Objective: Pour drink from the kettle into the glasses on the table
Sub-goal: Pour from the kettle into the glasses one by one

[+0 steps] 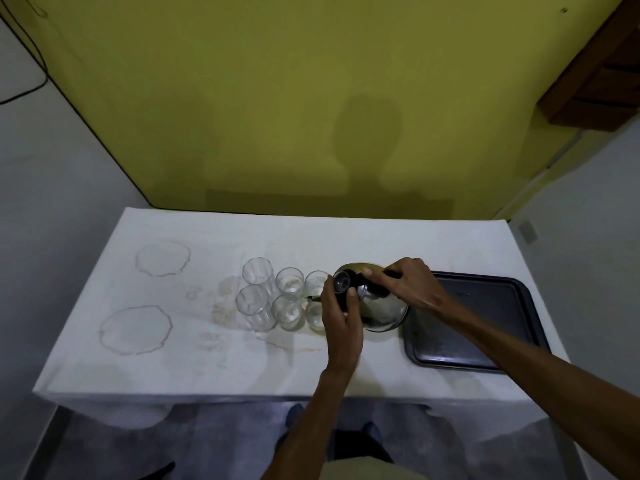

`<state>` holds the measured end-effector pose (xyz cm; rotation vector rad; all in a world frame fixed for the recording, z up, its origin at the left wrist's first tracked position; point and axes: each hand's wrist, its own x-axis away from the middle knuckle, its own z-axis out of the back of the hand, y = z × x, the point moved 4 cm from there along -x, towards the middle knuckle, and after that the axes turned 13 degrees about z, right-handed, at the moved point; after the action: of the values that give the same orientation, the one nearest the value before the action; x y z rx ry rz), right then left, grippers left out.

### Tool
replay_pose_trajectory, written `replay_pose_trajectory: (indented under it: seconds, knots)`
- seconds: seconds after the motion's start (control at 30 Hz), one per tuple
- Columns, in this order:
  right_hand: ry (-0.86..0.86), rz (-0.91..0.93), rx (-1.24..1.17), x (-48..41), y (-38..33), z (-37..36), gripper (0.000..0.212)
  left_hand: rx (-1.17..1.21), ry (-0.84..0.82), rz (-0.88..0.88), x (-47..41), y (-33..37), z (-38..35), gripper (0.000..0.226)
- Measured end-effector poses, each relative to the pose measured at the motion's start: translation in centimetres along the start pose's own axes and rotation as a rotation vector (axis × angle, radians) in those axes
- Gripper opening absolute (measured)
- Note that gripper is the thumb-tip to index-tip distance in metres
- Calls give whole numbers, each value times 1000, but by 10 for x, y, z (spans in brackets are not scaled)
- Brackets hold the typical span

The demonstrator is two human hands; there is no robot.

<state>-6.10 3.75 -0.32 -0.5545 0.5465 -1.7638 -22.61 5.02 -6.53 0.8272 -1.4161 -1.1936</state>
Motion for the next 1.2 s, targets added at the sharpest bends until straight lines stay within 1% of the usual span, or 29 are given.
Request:
replay_pose_trajectory:
  seconds: [0.1, 0.27, 0.3, 0.37, 0.4, 0.47, 0.5, 0.53, 0.57, 0.63, 0.67, 0.7, 0.73, 0.8, 0.83, 0.87, 0.93, 1.0, 1.13, 1.2]
  knots:
    - [-4, -5, 11, -1, 2, 0, 78, -5, 3, 10, 0, 1, -1, 47]
    - [-11, 5, -4, -4, 8, -1, 73, -9, 3, 12, 0, 2, -2, 45]
    - [-20, -13, -36, -4, 12, -3, 75, -18, 3, 10, 0, 3, -2, 44]
    - [-24, -30, -139, -2, 16, -4, 90, -32, 9, -1, -1, 6, -4, 44]
    - [-16, -28, -200, -1, 17, -3, 92, -42, 21, -4, -2, 8, -5, 46]
    - [2, -20, -313, 4, 17, -3, 72, -69, 37, -9, -2, 9, -7, 50]
    - [12, -21, -361, 5, 20, -3, 66, -84, 38, -16, -3, 10, -8, 51]
    - [27, -29, -388, 6, 25, -4, 69, -100, 39, -25, -2, 11, -10, 51]
    - [34, -35, -410, 7, 30, -6, 80, -119, 41, -33, -2, 12, -11, 54]
    - [42, -36, -470, 9, 40, -11, 106, -168, 43, -29, 0, 15, -14, 66]
    - [59, -48, -501, 11, 43, -13, 114, -195, 43, -27, 1, 16, -16, 72]
    - [85, -56, -536, 12, 44, -12, 117, -222, 40, -27, 2, 18, -17, 76]
    - [113, -61, -571, 15, 42, -11, 112, -248, 36, -30, 2, 20, -19, 76]
    - [177, -76, -621, 18, 36, -7, 85, -304, 33, -49, 3, 28, -21, 72]
    - [202, -86, -639, 18, 36, -7, 75, -331, 32, -61, 4, 33, -22, 72]
    - [216, -89, -659, 18, 36, -8, 74, -356, 32, -69, 3, 38, -22, 73]
    - [249, -112, -666, 17, 34, -6, 80, -380, 22, -86, 0, 46, -22, 76]
    - [252, -118, -649, 13, 28, -3, 77, -364, 12, -87, -5, 54, -20, 78]
    - [262, -129, -587, -3, 26, -2, 77, -307, -13, -72, -19, 58, -14, 71]
    - [247, -132, -560, -7, 24, -2, 97, -287, -24, -68, -28, 55, -11, 68]
